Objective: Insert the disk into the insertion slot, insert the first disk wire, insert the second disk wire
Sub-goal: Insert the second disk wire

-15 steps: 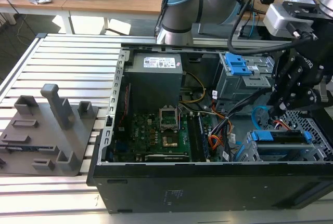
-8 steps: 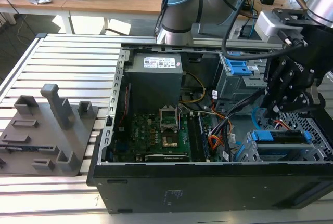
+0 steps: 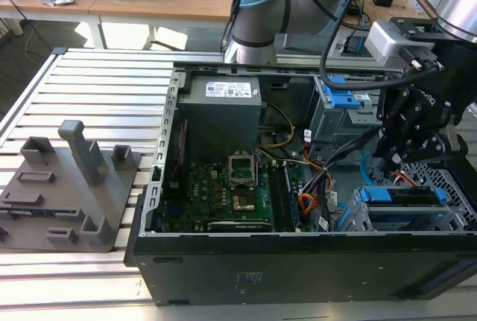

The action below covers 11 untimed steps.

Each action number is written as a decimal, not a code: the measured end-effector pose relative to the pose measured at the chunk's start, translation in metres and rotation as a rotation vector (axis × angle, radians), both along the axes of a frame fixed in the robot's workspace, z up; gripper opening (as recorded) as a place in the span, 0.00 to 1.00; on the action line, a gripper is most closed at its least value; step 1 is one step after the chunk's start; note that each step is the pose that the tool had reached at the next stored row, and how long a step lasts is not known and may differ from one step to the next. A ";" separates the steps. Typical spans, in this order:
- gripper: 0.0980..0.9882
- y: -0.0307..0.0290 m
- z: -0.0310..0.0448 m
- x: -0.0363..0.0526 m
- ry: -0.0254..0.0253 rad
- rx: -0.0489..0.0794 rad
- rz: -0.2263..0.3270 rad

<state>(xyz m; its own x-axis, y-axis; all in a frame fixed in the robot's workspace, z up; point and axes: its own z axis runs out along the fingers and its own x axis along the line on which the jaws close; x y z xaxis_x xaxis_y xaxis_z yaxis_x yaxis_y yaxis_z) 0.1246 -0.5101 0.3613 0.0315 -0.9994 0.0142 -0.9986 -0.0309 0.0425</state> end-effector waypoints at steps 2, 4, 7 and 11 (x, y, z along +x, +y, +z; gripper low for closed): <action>0.14 0.0000 0.0000 0.0002 0.0000 0.000 0.000; 0.07 0.0000 0.0000 0.0003 0.0000 0.000 0.000; 0.07 0.0000 0.0000 0.0005 0.0000 0.000 0.000; 0.07 -0.0032 0.0000 0.0006 0.0000 0.000 0.000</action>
